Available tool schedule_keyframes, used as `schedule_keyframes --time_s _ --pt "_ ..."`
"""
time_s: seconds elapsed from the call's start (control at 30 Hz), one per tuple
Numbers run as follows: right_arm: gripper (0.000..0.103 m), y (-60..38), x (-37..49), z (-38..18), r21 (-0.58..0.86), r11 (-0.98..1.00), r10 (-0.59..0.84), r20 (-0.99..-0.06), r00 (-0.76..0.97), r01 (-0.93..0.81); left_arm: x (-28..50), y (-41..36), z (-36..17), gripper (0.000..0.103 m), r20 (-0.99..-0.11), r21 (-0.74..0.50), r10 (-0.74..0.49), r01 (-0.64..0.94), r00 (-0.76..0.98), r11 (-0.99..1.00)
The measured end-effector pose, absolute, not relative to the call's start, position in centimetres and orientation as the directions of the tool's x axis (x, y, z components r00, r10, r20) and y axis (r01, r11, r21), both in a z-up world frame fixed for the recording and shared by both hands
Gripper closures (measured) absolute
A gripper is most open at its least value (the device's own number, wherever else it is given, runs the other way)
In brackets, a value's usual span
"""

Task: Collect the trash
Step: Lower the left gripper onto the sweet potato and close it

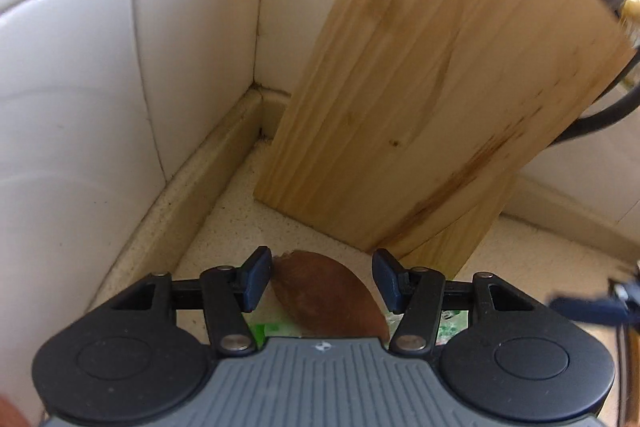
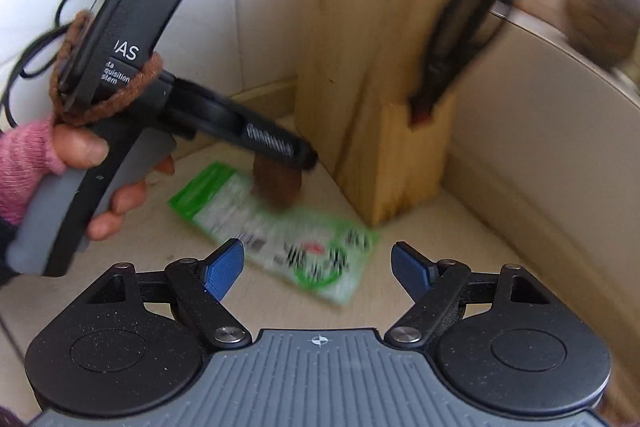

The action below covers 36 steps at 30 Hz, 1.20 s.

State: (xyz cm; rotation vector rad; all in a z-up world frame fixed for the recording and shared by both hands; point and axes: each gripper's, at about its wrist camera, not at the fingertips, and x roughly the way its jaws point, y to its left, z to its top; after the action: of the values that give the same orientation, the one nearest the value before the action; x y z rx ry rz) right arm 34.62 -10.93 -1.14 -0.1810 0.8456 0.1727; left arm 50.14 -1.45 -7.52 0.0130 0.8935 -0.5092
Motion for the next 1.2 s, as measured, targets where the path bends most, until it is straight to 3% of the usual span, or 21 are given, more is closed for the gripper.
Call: schedule_keyframes --time_s 0.23,0.37,0.77,1.2 --pt "0.019 -10.7 37.0 -3.7 -0.028 0.959 0.161 -0.765 0.623 -0.282 49.6 -1.5 -7.7 0.053 -0.739 -0.294 -0.518 0.486 0.431 0.823" --pt "0.021 -10.8 36.5 -4.5 -0.013 0.961 0.163 -0.781 0.602 -0.277 48.8 -2.7 -7.3 0.054 -0.765 -0.223 -0.474 0.512 0.435 0.830" --pt "0.020 -13.3 33.7 -4.6 0.042 0.974 0.172 -0.777 0.605 -0.222 47.0 -4.6 -7.2 0.054 -0.803 -0.228 -0.468 0.535 0.368 0.813" --pt "0.020 -14.6 33.8 -5.6 0.124 0.971 0.224 -0.767 0.601 -0.203 44.7 -7.0 -8.5 0.051 -0.831 -0.147 -0.418 0.579 0.367 0.802"
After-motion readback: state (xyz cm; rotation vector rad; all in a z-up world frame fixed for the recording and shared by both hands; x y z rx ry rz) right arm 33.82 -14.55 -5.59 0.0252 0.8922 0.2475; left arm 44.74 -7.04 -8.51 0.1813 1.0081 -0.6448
